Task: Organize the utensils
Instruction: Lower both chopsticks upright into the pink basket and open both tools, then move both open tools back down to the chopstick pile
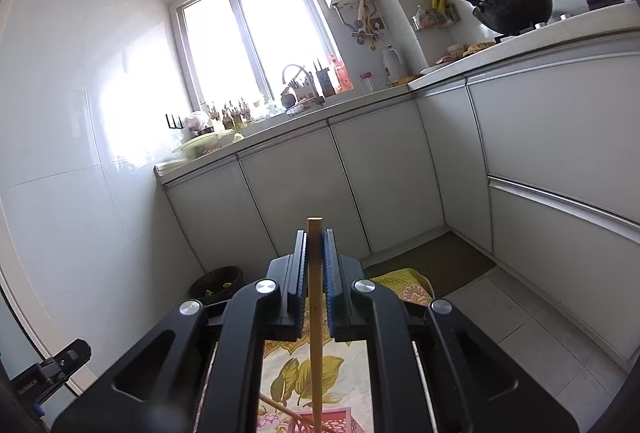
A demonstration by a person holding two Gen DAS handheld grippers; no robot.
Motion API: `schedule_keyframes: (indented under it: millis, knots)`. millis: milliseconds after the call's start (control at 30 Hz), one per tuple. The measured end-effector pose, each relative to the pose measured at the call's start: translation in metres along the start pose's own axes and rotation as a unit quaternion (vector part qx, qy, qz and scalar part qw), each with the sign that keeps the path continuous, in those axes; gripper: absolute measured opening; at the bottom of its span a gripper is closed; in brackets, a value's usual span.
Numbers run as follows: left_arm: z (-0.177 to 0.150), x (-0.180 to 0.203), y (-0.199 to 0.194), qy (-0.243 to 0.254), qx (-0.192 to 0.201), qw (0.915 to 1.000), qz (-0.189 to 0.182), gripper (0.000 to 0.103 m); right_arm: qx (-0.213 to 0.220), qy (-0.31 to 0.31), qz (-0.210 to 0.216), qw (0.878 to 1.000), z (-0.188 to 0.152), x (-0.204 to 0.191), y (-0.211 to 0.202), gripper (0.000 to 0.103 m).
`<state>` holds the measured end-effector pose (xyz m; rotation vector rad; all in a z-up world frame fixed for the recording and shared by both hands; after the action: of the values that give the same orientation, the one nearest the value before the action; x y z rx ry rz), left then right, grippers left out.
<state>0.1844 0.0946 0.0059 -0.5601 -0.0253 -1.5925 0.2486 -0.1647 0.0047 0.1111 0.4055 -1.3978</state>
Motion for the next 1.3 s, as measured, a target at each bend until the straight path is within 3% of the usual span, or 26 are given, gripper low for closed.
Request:
schedule_keyframes:
  millis: [400, 567, 600, 633, 700, 833, 967, 1100, 1167, 1233, 1300]
  knots:
    - [-0.009, -0.02, 0.005, 0.007, -0.024, 0.9995, 0.016, 0.026, -0.034, -0.017, -0.026, 0.999, -0.067, 0.005, 0.046, 0.008]
    - [-0.005, -0.021, -0.003, 0.001, -0.02, 0.9997, 0.013, 0.027, -0.016, -0.016, -0.017, 1.0, -0.057, 0.0, 0.028, 0.012]
    - [-0.005, -0.019, -0.005, 0.0, -0.018, 0.9998, 0.01, 0.028, -0.006, -0.016, -0.016, 1.0, -0.051, -0.001, 0.02, 0.023]
    - [-0.004, -0.019, -0.007, -0.001, -0.016, 0.9998, 0.007, 0.028, 0.005, -0.017, -0.014, 1.0, -0.044, -0.004, 0.012, 0.044]
    - [-0.002, -0.015, -0.014, 0.002, -0.011, 0.9999, 0.001, 0.029, 0.035, -0.014, -0.006, 0.999, -0.03, -0.006, -0.011, 0.072]
    - [0.002, -0.01, -0.029, 0.002, -0.001, 0.9999, -0.017, 0.034, 0.125, -0.007, -0.009, 0.992, -0.001, -0.009, -0.082, 0.097]
    - [0.003, 0.002, -0.046, 0.008, 0.009, 0.9992, -0.039, 0.041, 0.191, -0.007, -0.018, 0.981, 0.022, -0.01, -0.159, 0.097]
    - [0.0, 0.023, -0.063, 0.027, 0.02, 0.9975, -0.063, 0.049, 0.213, -0.008, -0.001, 0.977, 0.038, -0.012, -0.223, 0.097]
    - [-0.003, 0.037, -0.07, 0.048, 0.021, 0.9957, -0.077, 0.051, 0.203, -0.003, 0.025, 0.979, 0.042, -0.009, -0.249, 0.097]
    - [-0.012, 0.052, -0.076, 0.078, 0.018, 0.9927, -0.09, 0.063, 0.194, 0.012, 0.037, 0.98, 0.042, -0.003, -0.273, 0.097]
    - [-0.025, 0.068, -0.08, 0.112, 0.015, 0.988, -0.106, 0.08, 0.146, 0.041, 0.048, 0.987, 0.045, 0.007, -0.287, 0.097]
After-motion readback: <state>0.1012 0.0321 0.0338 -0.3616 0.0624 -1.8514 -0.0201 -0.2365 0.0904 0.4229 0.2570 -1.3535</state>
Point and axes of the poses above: each gripper's, at about its wrist camera, not at the fingertips, and y roughly the way its jaws point, x to its right, z to its top, the point moved 3 cm from there along y, roughly the way its jaws point, and after that the axes turned 3 degrees about z, right-handed, at the moved point
